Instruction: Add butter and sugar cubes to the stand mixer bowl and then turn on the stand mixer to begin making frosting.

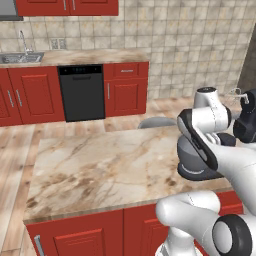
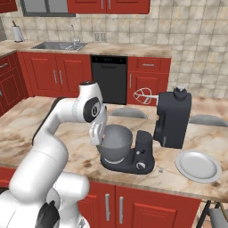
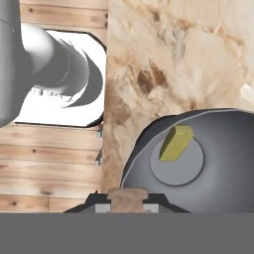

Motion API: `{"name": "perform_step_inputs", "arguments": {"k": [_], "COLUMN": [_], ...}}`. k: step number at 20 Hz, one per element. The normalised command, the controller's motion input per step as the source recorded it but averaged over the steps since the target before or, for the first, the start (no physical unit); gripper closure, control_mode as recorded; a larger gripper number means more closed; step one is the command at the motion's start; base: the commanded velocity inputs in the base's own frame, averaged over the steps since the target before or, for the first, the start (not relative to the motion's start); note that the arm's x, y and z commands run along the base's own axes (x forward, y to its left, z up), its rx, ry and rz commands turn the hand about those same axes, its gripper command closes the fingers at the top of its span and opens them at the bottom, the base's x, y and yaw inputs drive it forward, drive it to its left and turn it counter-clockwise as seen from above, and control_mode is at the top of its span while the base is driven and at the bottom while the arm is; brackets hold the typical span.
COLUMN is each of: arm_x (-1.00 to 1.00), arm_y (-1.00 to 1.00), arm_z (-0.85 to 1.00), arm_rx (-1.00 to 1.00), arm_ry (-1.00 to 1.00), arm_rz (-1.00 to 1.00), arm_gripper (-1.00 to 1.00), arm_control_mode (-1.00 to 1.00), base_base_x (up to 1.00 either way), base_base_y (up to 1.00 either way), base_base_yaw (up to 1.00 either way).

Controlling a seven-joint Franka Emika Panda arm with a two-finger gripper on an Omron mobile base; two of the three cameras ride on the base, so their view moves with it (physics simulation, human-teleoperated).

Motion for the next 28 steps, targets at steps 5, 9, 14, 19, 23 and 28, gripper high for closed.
{"name": "perform_step_inputs", "arguments": {"k": [5, 9, 14, 19, 23, 28], "arm_x": [0.09, 0.23, 0.25, 0.17, 0.09, -0.01], "arm_y": [-0.01, 0.00, 0.00, 0.00, 0.00, 0.00], "arm_z": [-0.11, -0.04, -0.04, -0.12, -0.07, 0.06], "arm_rx": [0.00, 0.00, 0.00, 0.00, 0.00, 0.00], "arm_ry": [0.00, 0.00, 0.00, 0.00, 0.00, -0.02], "arm_rz": [0.00, 0.00, 0.00, 0.00, 0.00, 0.00], "arm_gripper": [1.00, 1.00, 1.00, -1.00, -1.00, -1.00], "arm_control_mode": [-1.00, -1.00, -1.00, -1.00, -1.00, -1.00], "base_base_x": [0.00, 0.00, 0.00, 0.00, 0.00, 0.00], "base_base_y": [0.00, 0.00, 0.00, 0.00, 0.00, 0.00], "base_base_yaw": [0.00, 0.00, 0.00, 0.00, 0.00, 0.00]}}
